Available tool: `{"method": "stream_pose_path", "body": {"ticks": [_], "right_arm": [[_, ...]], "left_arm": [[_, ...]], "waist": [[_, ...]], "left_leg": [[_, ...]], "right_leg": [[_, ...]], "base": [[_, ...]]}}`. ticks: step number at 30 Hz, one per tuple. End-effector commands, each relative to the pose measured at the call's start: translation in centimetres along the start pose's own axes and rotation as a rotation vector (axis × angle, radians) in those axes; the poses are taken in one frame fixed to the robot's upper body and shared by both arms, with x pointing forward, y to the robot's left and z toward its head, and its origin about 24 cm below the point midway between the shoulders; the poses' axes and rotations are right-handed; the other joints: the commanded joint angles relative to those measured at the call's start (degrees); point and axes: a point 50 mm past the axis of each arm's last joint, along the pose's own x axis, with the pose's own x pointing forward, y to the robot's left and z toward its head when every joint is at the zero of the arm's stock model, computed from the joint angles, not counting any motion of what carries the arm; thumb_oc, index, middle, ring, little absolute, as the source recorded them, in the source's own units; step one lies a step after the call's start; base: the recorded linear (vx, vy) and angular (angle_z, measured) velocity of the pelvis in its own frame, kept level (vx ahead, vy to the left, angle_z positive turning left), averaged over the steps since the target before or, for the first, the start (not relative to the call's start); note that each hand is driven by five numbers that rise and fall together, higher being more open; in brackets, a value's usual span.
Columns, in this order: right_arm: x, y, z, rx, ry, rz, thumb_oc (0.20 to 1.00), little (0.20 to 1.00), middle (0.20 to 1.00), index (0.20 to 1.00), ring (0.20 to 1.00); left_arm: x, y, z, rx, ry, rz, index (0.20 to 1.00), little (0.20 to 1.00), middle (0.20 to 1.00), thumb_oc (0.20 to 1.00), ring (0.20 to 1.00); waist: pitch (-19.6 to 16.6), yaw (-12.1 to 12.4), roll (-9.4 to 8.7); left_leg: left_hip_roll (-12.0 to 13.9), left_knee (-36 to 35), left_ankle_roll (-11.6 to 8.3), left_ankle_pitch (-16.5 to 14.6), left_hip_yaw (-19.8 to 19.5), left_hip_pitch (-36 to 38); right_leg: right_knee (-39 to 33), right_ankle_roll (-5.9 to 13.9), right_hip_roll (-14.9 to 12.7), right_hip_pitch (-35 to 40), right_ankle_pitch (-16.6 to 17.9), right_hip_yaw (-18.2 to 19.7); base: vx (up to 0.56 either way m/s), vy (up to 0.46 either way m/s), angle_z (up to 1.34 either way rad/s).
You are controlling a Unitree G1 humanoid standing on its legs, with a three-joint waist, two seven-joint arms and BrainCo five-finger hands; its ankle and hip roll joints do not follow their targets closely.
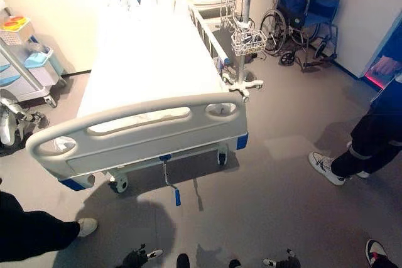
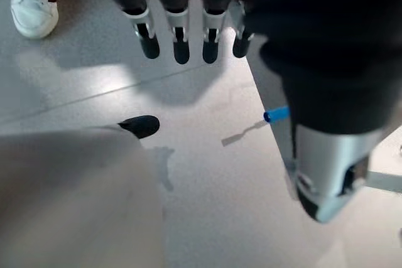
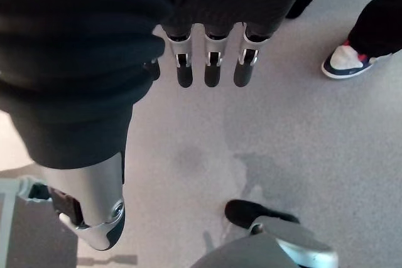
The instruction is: Raise the hospital bed
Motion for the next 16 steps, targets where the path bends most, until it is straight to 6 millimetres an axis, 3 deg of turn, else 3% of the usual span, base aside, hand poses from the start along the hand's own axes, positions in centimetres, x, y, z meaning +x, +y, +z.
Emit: {"method": "stream_pose_path", "body": {"ticks": [1, 16], "right_arm": [[0.2, 0.8, 0.8, 0.028, 0.013, 0.021, 1.000, 1.000, 1.000, 1.000, 1.000], [-0.2, 1.6, -0.3, -0.004, 0.056, 0.049, 1.000, 1.000, 1.000, 1.000, 1.000]], "left_arm": [[0.2, 0.2, 0.4, -0.079, 0.009, 0.000, 1.000, 1.000, 1.000, 1.000, 1.000], [-0.2, 0.3, -1.5, 0.015, 0.091, 0.029, 1.000, 1.000, 1.000, 1.000, 1.000]], "waist": [[0.77, 1.21, -3.91], [-1.97, 1.41, -4.62]], "left_leg": [[-4.96, 0.99, 2.03, -4.81, 1.29, 6.05], [-4.88, 1.98, 2.29, -5.62, 1.06, 8.06]], "right_leg": [[-0.84, 5.90, -2.93, 0.53, 4.65, 1.45], [-1.13, 5.57, -2.75, 3.27, 3.92, 1.00]], "base": [[0.05, -0.037, 0.01], [0.01, -0.010, 0.01]]}}
